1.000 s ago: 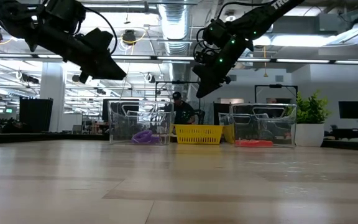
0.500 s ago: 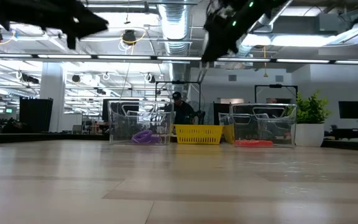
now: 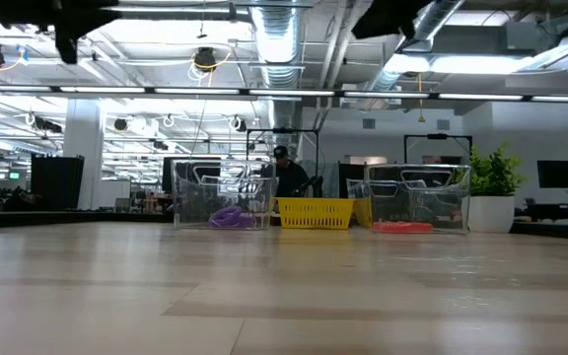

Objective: Sort spring keychains
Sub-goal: Return to Home Position

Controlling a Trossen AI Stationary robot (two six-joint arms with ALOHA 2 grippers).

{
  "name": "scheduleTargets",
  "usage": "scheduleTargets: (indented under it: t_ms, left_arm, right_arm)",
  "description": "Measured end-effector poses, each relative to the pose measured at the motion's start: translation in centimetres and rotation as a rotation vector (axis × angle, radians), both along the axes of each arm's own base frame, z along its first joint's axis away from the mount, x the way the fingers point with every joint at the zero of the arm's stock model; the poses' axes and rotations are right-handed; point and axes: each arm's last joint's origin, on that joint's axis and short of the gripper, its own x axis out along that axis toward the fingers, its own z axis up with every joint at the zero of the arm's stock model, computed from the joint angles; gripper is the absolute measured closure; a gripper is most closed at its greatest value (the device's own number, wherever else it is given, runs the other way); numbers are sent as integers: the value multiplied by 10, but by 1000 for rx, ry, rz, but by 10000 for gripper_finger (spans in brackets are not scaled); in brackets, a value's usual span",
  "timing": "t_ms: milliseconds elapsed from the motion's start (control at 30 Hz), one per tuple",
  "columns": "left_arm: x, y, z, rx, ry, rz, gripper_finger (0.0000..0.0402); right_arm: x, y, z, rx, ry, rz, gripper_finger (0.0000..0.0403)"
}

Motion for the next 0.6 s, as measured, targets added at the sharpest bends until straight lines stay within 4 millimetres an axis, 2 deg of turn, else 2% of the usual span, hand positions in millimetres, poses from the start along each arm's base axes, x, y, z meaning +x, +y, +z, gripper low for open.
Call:
scheduleTargets:
  t_ms: [67,233,367,467,600]
  left_arm:
    - [-5,-3,-7,-38,34,-17,311]
    - [-2,-2,-15,-95,100,-42,311]
    - [4,1,-29,-114,141,-38,311]
    - [11,4,-46,-148,179,-35,311]
    - [20,9,-76,-266,237,-40,311]
  right_arm:
    - [-9,11,-3,27,-39,20,326]
    - [-28,43,-19,99,-209,83,326]
    - [-42,71,-40,152,-391,159,326]
    - [-49,89,-64,206,-460,183,327]
    - [-53,107,-102,310,-434,216,327]
